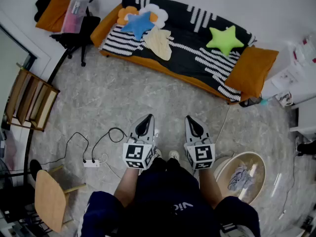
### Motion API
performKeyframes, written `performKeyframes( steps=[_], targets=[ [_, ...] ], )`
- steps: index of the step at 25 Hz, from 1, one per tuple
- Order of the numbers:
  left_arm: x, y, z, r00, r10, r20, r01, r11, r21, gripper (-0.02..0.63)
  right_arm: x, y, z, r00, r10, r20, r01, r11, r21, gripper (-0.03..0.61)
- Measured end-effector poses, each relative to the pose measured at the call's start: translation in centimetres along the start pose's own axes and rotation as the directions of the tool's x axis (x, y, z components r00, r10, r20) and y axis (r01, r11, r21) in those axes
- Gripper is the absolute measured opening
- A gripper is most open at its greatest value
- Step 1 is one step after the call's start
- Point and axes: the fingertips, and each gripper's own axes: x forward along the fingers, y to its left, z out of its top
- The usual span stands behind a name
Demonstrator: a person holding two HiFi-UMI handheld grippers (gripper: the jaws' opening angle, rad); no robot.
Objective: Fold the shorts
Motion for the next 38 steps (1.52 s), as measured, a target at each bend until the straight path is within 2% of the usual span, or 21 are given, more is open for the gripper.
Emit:
performKeyframes(
  steps=[7, 10, 11, 12, 13, 14, 16, 18, 25, 31, 33, 38],
  targets=[
    [-2.2, -1.7, -0.6, 1.000, -0.007, 0.000, 0.007, 1.000, -0.003, 0.003, -2.3, 0.5, -0.9, 1.000, -0.009, -0.013, 0.009, 1.000, -0.008, 0.008],
    [-2.3, -2.0, -1.2, 1.000, -0.027, -0.017, 0.026, 0.999, -0.018, 0.003, -2.6, 0.2, -1.6, 1.000, -0.021, -0.010, 0.022, 0.999, 0.028, 0.011],
    [-2.3, -2.2, -1.4, 0.999, -0.044, -0.025, 0.044, 0.999, -0.024, 0.008, -2.6, 0.3, -1.9, 1.000, -0.016, -0.012, 0.017, 0.999, 0.048, 0.012],
    [-2.3, -2.4, -1.6, 0.997, -0.067, -0.033, 0.066, 0.997, -0.031, 0.048, -2.5, 0.5, -2.0, 1.000, -0.001, -0.015, 0.002, 0.998, 0.066, 0.014],
    [-2.3, -2.6, -1.7, 0.995, -0.090, -0.037, 0.089, 0.995, -0.039, 0.155, -2.4, 0.8, -2.2, 1.000, 0.022, -0.018, -0.021, 0.997, 0.080, 0.074],
    [-2.3, -2.7, -1.8, 0.993, -0.108, -0.036, 0.106, 0.993, -0.044, 0.249, -2.3, 1.2, -2.2, 0.999, 0.046, -0.019, -0.044, 0.995, 0.089, 0.224],
    [-2.2, -2.7, -1.6, 0.992, -0.123, -0.025, 0.122, 0.992, -0.043, 0.330, -2.0, 1.5, -2.0, 0.998, 0.070, -0.010, -0.069, 0.993, 0.092, 0.300],
    [-2.0, -2.5, -1.4, 0.991, -0.130, -0.017, 0.130, 0.991, -0.030, 0.359, -1.8, 1.5, -1.7, 0.998, 0.065, 0.001, -0.065, 0.994, 0.084, 0.361],
    [-1.2, -2.4, -1.6, 0.984, -0.178, -0.020, 0.178, 0.984, -0.012, 0.359, -1.5, 1.0, -2.4, 1.000, 0.021, -0.015, -0.021, 0.999, 0.047, 0.364],
    [-0.8, -1.0, -2.0, 0.989, -0.142, -0.030, 0.141, 0.990, -0.029, 0.357, -0.7, 0.6, -2.8, 1.000, -0.003, -0.016, 0.004, 0.997, 0.075, 0.331],
    [-0.2, -0.6, -2.1, 0.991, -0.127, -0.032, 0.126, 0.991, -0.037, 0.357, 0.0, 0.0, -2.5, 1.000, 0.003, -0.004, -0.003, 0.995, 0.095, 0.299],
    [2.5, 0.4, -1.8, 0.996, -0.083, -0.041, 0.082, 0.996, -0.045, 0.357, 3.0, -2.3, -2.0, 0.999, 0.028, -0.018, -0.027, 0.997, 0.066, 0.310]
  ],
)
